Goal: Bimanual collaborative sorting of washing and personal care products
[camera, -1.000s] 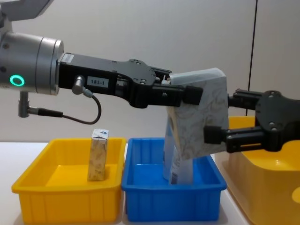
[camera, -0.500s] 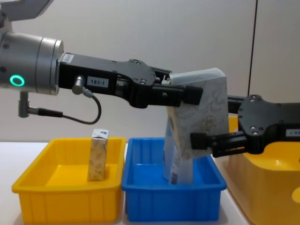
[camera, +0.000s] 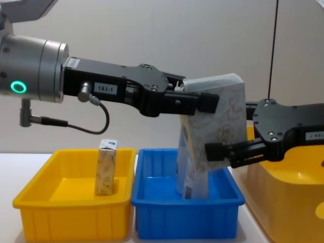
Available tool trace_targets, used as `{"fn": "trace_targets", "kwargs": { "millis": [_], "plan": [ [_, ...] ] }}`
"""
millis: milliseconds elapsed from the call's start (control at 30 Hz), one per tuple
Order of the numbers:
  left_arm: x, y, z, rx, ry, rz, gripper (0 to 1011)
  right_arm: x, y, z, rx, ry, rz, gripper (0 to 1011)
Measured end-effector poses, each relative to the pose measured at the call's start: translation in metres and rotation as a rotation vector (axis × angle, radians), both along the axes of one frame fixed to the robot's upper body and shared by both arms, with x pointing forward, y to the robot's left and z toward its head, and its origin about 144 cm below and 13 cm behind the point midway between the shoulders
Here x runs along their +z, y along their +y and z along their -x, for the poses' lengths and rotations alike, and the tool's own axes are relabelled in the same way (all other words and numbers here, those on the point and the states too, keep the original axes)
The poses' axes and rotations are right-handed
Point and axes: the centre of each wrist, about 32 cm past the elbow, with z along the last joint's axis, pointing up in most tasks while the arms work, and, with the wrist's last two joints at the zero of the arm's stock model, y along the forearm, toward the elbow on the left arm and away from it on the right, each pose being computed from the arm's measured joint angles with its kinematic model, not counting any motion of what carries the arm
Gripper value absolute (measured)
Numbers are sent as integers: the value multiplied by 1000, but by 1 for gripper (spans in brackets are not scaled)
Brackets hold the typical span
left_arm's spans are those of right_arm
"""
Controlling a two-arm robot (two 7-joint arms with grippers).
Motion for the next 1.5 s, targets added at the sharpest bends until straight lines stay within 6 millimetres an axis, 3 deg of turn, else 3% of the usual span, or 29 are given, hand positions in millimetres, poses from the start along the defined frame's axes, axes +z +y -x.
{"fn": "trace_targets", "kwargs": {
  "millis": [733, 867, 1400, 1500],
  "plan": [
    [0, 0, 0, 0, 0, 0, 360, 18, -6, -5, 59, 84, 65, 996],
    [0, 0, 0, 0, 0, 0, 360, 19, -7, -5, 62, 91, 69, 925],
    [0, 0, 0, -2, 0, 0, 360, 21, -8, -5, 65, 103, 76, 426],
    [0, 0, 0, -2, 0, 0, 360, 21, -7, -5, 67, 104, 77, 382]
  ]
}}
